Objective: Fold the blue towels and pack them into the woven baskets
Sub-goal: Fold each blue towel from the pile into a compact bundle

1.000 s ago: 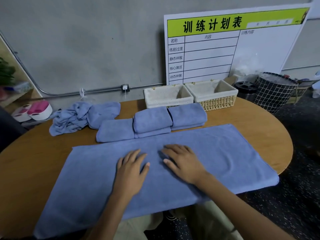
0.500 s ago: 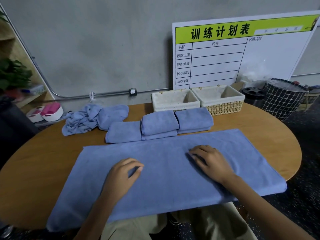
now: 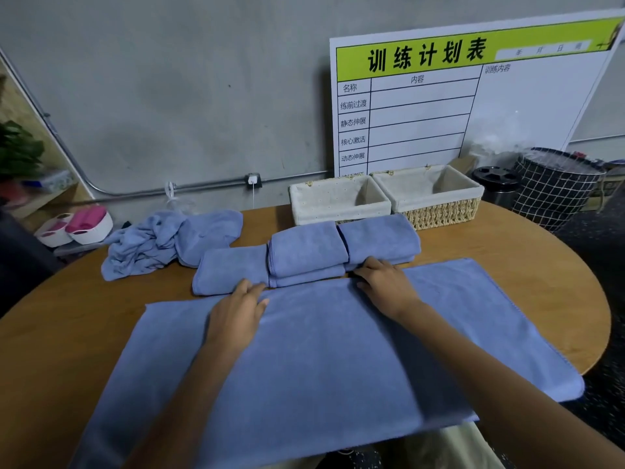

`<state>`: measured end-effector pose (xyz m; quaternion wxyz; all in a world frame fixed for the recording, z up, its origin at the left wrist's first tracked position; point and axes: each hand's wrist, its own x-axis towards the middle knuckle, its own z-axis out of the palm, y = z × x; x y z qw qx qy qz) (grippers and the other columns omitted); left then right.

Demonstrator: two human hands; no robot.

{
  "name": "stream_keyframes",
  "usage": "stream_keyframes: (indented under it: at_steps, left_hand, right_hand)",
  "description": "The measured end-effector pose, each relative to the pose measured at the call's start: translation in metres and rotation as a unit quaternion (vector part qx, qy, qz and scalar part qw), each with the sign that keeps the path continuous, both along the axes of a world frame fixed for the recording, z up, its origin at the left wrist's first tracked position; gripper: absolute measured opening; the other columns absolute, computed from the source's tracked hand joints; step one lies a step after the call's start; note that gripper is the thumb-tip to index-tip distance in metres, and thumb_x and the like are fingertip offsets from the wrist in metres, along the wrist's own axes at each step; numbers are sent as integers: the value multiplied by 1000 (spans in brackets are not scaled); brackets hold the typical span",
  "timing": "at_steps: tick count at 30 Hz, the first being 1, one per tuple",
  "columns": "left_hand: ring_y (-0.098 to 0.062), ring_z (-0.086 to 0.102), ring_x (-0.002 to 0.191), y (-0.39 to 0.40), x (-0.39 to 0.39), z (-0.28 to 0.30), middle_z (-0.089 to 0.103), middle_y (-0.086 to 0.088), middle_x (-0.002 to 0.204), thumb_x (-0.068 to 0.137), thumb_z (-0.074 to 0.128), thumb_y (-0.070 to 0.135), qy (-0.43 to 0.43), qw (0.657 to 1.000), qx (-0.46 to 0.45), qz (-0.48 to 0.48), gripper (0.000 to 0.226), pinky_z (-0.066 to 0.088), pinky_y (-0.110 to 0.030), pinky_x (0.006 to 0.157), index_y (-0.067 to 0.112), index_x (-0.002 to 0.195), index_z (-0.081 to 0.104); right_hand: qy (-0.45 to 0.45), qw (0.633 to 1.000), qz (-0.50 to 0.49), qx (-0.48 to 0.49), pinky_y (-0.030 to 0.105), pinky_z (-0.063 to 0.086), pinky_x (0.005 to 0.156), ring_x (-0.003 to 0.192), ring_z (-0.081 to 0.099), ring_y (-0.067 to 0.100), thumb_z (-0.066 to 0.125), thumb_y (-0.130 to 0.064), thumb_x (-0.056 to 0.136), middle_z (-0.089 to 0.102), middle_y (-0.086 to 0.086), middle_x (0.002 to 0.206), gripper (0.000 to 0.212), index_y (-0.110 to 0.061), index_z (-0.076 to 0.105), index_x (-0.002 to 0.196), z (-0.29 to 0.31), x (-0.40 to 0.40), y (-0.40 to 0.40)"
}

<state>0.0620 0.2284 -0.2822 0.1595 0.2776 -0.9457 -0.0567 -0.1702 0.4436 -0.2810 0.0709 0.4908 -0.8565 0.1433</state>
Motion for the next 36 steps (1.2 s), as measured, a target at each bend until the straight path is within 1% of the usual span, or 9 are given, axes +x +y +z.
stream_keyframes:
  at_steps: [3,6,10,12,15,19,24,28,36]
  left_hand:
    - [-34,65,90,-9,-2,2,55,-6,113,99,58,34,-39,999,-1,-22,30,52,-43,69,18,124,63]
    - [-29,61,81,-13,-5,11,50,-2,101,96,64,29,-28,998,-6,-59,12,44,-37,61,17,99,62]
    - [-26,57,72,-8,-4,21,54,1,78,80,79,16,-27,986,-108,-127,25,42,-38,59,18,78,54]
    - [-23,55,63,-9,-1,22,52,5,66,81,78,14,0,986,-105,-129,30,44,-40,63,20,79,48]
    - [-14,50,61,-19,2,24,53,8,70,93,66,18,21,990,-4,-137,24,36,-32,65,23,92,43]
    - [-5,56,85,-36,2,35,57,14,94,94,68,26,31,983,95,-153,23,45,-30,72,28,108,50]
    - [-8,55,70,-56,11,49,56,14,73,88,74,36,13,984,104,-141,20,38,-29,61,31,76,59]
    - [-15,56,66,-69,14,61,58,-1,71,84,77,43,31,981,133,-135,25,37,-31,61,23,80,63]
    - [-19,61,72,-88,17,70,66,6,76,79,70,51,87,972,173,-134,28,48,-40,69,23,82,71]
  right_hand:
    - [8,1000,12,1,42,44,83,105,54,32,57,-21,95,55,7,113,24,-14,68,115,3,-2,-2]
    - [58,998,39,-9,40,37,75,101,54,33,62,-21,91,59,7,106,16,-12,69,102,7,-2,-2]
    - [79,994,75,-31,39,38,76,94,56,29,60,-22,90,66,3,96,12,-15,64,98,10,-1,6]
    - [49,994,87,-35,39,38,80,90,59,29,58,-19,91,67,5,93,11,-14,59,100,17,-1,11]
    - [-3,994,110,-12,35,37,69,85,61,28,55,-20,93,68,4,95,14,-16,53,107,28,-6,16]
    - [-45,992,118,-10,35,47,70,88,57,13,63,-30,92,66,-10,100,15,-23,60,105,44,-17,20]
    - [-79,990,119,-19,28,38,66,74,49,4,70,-29,90,58,-14,81,14,-19,62,85,59,-40,28]
    - [-74,992,104,-17,30,38,63,74,49,2,67,-36,92,54,-16,77,18,-30,54,81,66,-47,27]
    - [-31,997,68,-19,29,36,56,67,54,10,65,-59,86,61,-6,71,29,-30,65,82,79,-64,27]
